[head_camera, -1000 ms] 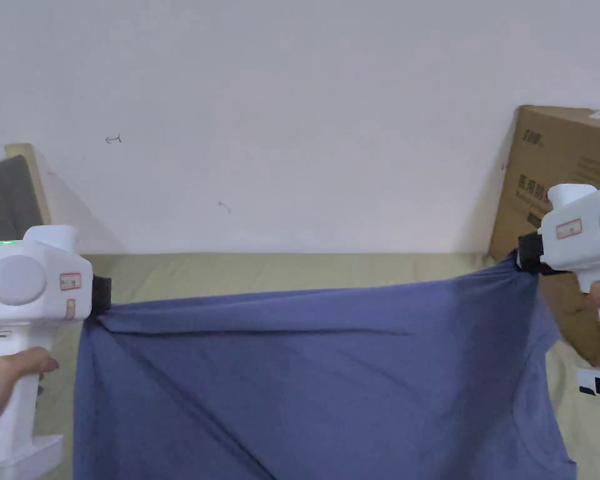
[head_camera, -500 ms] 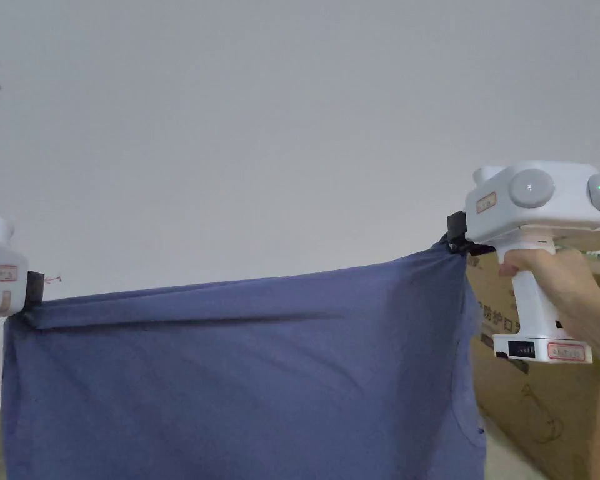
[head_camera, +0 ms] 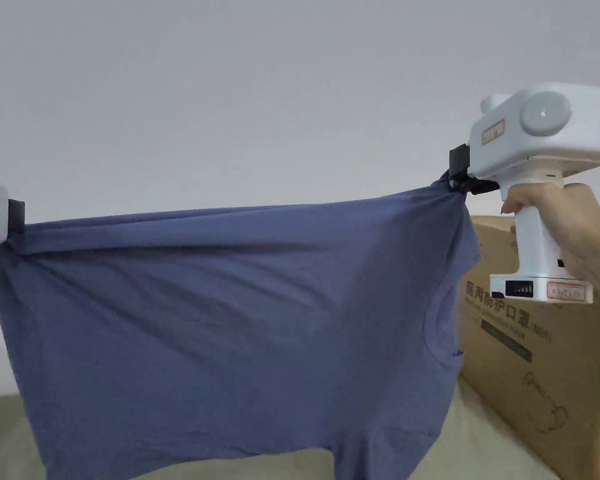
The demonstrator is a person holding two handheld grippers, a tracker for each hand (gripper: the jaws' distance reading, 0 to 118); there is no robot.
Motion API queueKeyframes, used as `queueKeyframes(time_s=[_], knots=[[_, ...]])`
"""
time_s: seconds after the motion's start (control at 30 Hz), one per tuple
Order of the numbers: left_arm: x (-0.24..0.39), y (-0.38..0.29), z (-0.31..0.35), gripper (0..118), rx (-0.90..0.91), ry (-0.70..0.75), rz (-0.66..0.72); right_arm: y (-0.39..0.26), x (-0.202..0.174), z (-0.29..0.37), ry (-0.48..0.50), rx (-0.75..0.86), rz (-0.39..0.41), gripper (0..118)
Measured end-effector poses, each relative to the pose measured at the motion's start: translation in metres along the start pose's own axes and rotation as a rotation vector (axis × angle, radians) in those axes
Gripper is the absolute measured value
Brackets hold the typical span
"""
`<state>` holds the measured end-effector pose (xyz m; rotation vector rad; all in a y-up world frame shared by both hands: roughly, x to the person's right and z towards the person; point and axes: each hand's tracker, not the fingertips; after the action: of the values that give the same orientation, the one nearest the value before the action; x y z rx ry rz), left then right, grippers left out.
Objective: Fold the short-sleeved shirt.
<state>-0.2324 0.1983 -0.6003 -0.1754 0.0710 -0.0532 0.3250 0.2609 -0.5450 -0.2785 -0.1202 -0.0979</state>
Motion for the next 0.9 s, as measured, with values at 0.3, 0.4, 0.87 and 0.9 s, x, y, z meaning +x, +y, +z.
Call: queueKeyframes(time_s=[0.3,0.4,0.87,0.9], knots=[[0.039,-0.177,-0.101,5,-0.369,0.014,-0.046,-0.160,0.014,-0.132,-0.046,-0.336,-0.010,2],[0.049,-0.249,-0.124,5,-0.517,0.012,-0.027,-0.233,0.019,-0.174,-0.087,-0.496,-0.001,2],[0.014,-0.409,-0.046,5,-0.776,-0.041,0.035,-0.422,0.052,-0.125,-0.059,-0.761,-0.068,2],[0.010,-0.410,-0.033,5,-0.766,-0.048,0.025,-0.426,0.053,-0.110,-0.061,-0.757,-0.069,2]])
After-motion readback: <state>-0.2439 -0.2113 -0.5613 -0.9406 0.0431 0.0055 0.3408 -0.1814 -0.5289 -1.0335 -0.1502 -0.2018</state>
